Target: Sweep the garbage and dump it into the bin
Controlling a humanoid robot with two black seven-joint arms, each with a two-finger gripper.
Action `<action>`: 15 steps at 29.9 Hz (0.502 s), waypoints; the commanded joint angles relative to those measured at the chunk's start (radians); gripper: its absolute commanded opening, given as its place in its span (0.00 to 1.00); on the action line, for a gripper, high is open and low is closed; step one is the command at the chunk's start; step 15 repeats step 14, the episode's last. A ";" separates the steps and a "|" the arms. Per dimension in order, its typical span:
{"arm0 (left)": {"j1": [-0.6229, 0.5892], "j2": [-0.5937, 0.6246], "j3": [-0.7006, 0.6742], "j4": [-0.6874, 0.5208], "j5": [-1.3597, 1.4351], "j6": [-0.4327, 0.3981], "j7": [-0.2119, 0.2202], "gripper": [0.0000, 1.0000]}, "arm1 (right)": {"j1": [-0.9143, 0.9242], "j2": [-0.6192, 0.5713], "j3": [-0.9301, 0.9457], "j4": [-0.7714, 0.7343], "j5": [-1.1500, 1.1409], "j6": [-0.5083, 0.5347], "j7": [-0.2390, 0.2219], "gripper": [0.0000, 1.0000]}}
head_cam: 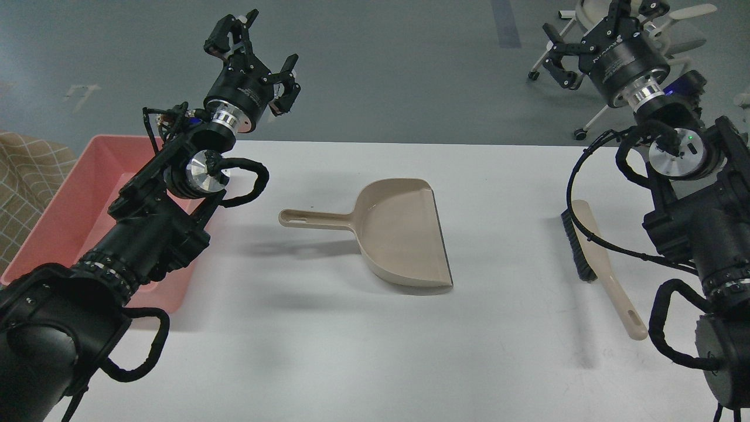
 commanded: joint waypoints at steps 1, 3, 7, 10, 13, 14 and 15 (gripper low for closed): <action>0.021 -0.022 -0.123 0.012 -0.049 -0.016 0.006 0.94 | 0.021 0.029 -0.005 -0.055 0.021 0.000 0.000 1.00; 0.033 -0.016 -0.134 0.012 -0.057 -0.048 0.011 0.95 | 0.022 0.038 -0.005 -0.060 0.021 0.000 0.000 1.00; 0.092 -0.017 -0.130 -0.008 -0.048 -0.125 0.049 0.95 | 0.024 0.044 -0.005 -0.052 0.021 0.000 0.000 1.00; 0.100 -0.012 -0.110 -0.017 -0.049 -0.120 0.078 0.95 | 0.024 0.043 -0.005 -0.049 0.021 0.000 0.000 1.00; 0.097 -0.009 -0.087 -0.017 -0.049 -0.122 0.078 0.95 | 0.022 0.041 -0.004 -0.047 0.021 0.000 0.000 1.00; 0.095 -0.009 -0.084 -0.019 -0.048 -0.122 0.080 0.95 | 0.022 0.041 -0.004 -0.047 0.021 0.000 0.000 1.00; 0.095 -0.009 -0.084 -0.019 -0.048 -0.122 0.080 0.95 | 0.022 0.041 -0.004 -0.047 0.021 0.000 0.000 1.00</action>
